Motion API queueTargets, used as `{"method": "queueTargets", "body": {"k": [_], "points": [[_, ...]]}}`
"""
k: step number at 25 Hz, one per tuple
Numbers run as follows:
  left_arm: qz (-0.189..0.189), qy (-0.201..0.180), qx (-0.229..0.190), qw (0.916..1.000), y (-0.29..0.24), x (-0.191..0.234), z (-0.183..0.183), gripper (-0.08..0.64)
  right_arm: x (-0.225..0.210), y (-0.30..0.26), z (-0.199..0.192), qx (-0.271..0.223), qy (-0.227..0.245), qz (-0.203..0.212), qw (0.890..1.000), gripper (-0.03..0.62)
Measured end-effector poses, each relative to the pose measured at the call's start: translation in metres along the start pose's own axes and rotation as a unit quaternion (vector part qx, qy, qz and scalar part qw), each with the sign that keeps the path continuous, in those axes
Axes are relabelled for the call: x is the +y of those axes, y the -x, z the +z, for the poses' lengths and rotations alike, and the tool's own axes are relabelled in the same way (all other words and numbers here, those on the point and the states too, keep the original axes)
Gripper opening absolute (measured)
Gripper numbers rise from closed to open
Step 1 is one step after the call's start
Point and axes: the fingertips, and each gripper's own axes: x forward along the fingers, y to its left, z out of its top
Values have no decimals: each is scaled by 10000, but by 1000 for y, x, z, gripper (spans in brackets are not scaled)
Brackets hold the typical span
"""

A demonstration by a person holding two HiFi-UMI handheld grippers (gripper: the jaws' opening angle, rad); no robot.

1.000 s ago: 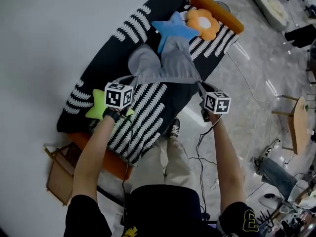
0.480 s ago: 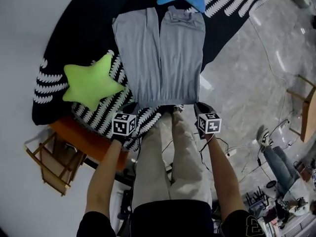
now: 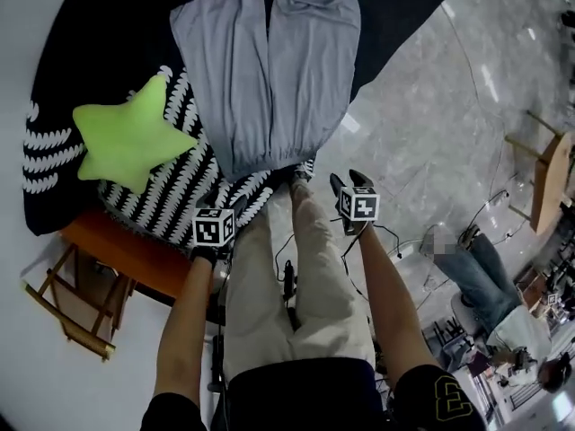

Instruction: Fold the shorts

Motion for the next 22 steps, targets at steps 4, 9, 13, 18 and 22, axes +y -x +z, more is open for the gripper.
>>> {"method": "queueTargets", "body": {"k": [4, 9, 13, 18, 22], "points": [[-276, 220, -155, 9993, 15, -44, 1, 350, -40, 36, 60, -494, 138, -279, 9983, 247], [-786, 589, -513, 9938, 0, -118, 25, 350, -86, 62, 225, -1549, 725, -326, 9847, 227], [-1039, 1138, -578, 9864, -55, -152, 45, 350, -100, 48, 356, -2091, 1254, -98, 9698, 201], [-1303, 1730, -318, 9757, -117, -180, 58, 350, -85, 25, 421, -1650, 2244, 374, 9597, 164], [-1064, 2202, -247, 9693, -143, -192, 62, 348, -83, 9, 450, -1518, 2771, 466, 9476, 74]]}}
